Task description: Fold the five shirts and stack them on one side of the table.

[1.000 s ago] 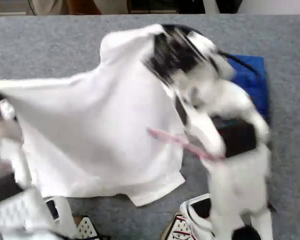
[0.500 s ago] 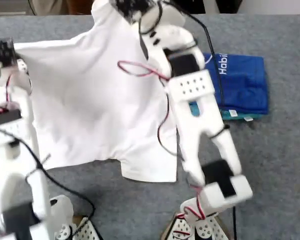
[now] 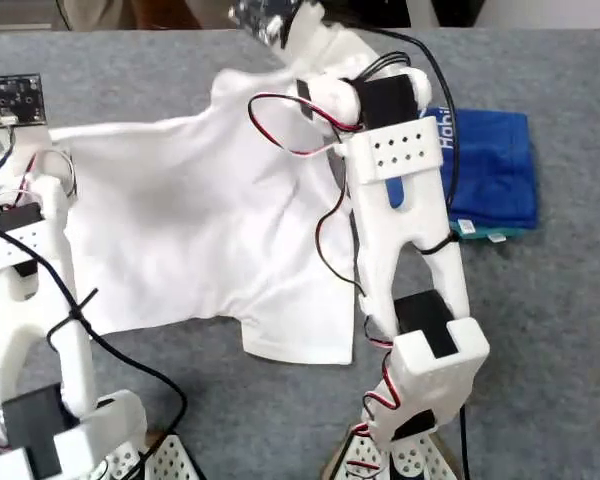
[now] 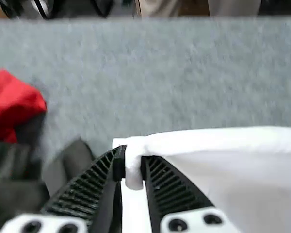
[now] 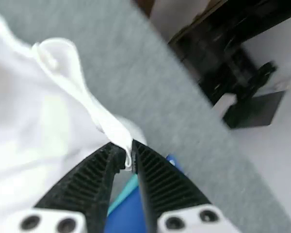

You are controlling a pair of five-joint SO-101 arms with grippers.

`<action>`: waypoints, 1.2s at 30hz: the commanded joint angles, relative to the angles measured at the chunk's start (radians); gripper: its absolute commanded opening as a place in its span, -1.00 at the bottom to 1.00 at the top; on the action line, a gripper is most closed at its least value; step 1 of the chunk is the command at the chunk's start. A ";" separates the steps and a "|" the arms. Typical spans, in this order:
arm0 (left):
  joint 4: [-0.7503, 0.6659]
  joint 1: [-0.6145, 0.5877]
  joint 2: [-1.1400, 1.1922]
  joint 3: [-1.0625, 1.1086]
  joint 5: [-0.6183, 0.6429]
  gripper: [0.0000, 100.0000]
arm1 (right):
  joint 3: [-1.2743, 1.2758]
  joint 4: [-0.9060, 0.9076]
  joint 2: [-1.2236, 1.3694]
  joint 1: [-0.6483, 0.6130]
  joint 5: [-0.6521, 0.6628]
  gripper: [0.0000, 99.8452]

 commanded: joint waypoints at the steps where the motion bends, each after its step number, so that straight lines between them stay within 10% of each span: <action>1: 0.241 0.012 -0.088 -0.044 -0.005 -0.96 | -0.048 0.186 -0.010 -0.002 0.029 -1.00; 15: 0.790 0.081 -0.061 -0.002 -0.084 -0.96 | 0.576 0.129 -0.374 -0.051 0.000 -1.00; 24: 0.813 0.051 -0.061 0.123 -0.087 -0.96 | 1.343 -0.141 -0.877 -0.045 -0.002 -1.00; 36: 0.815 -0.081 -0.050 0.060 -0.091 -0.96 | 1.699 -0.140 -1.187 -0.048 0.008 -1.00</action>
